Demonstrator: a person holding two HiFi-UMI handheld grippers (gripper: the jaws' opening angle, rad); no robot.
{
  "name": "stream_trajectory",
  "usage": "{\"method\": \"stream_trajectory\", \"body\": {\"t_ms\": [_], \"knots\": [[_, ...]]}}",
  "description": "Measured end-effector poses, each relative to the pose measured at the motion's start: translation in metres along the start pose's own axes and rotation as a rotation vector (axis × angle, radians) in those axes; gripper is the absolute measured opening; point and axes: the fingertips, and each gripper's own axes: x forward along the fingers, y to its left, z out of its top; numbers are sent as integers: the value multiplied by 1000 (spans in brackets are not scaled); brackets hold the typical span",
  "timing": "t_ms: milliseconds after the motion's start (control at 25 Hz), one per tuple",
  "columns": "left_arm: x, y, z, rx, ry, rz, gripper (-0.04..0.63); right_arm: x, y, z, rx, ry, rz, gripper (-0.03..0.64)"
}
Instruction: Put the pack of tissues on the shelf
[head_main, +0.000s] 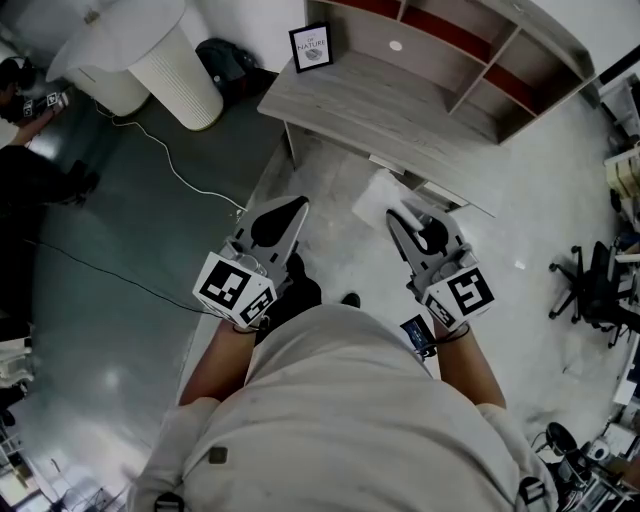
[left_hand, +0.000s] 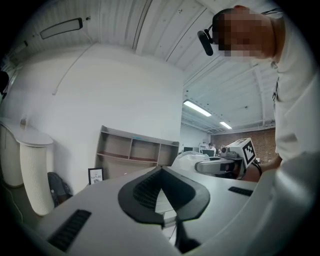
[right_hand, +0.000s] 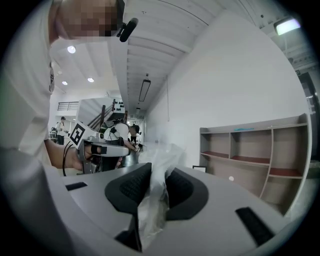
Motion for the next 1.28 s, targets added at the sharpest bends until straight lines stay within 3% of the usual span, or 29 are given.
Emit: {"method": "stream_trajectory", "body": {"t_ms": [680, 1280], "knots": [[9, 184, 27, -10, 13, -50, 15, 177, -22, 30, 20, 12, -77, 97], [69, 245, 18, -21, 40, -17, 15, 240, -91, 22, 54, 5, -53, 97]]}}
